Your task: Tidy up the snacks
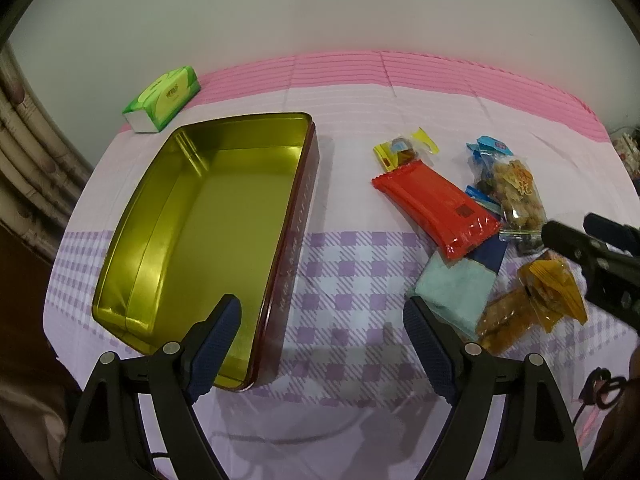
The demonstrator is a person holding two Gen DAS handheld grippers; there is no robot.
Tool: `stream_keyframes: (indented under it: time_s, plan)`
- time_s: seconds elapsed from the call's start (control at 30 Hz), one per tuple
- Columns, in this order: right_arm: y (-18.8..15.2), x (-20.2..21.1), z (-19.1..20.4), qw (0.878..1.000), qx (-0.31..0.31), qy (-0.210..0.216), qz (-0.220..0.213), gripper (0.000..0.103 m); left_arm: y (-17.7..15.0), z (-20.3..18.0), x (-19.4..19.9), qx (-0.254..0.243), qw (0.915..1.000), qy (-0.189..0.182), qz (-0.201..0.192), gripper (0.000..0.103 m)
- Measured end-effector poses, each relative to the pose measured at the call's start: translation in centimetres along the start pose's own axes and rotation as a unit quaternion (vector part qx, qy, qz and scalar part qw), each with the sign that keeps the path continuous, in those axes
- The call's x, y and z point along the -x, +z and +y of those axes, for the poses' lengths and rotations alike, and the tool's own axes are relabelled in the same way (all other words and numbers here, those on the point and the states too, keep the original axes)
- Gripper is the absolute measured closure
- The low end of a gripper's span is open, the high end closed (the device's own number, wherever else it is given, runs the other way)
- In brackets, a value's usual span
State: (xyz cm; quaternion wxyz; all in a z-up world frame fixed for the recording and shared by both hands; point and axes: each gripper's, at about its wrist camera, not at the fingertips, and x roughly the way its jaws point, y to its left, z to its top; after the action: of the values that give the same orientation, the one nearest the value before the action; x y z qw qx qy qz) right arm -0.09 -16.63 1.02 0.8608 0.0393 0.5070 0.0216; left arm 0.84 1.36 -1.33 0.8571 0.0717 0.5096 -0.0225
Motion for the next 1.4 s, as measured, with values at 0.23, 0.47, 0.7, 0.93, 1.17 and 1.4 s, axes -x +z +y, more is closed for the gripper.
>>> stream_keyframes:
  time_s: [0.23,0.47,0.7,0.93,1.17,1.4]
  plan:
    - [2.3,-2.0,-0.2,1.000,-0.002,-0.006,0.009,0.037,0.7,0.1,-0.4,0.003,1.0000,0.001,0.001,0.020]
    - [3.8,-4.2,0.3,1.000,-0.001,-0.009,0.024,0.041,1.3,0.0,-0.9,0.000,1.0000,0.002,0.007,0.020]
    - [4.2,-5.9,0.6,0.999,-0.003,-0.012,0.047,0.055,2.1,-0.4,-1.4,-0.003,0.9999,0.000,0.011,0.020]
    - [4.2,-5.6,0.1,0.999,0.004,-0.004,0.036,0.065,3.3,-1.3,-1.9,-0.009,0.9998,-0.011,0.015,0.020]
    - [4.0,-4.3,-1.3,1.000,-0.002,0.006,0.030,0.067,4.3,-2.5,-2.0,-0.021,0.9994,-0.019,0.017,0.020]
    - [3.6,-2.3,-4.2,1.000,-0.010,-0.024,0.003,0.067,6.4,-3.4,-2.5,-0.017,0.9984,-0.043,0.031,0.020]
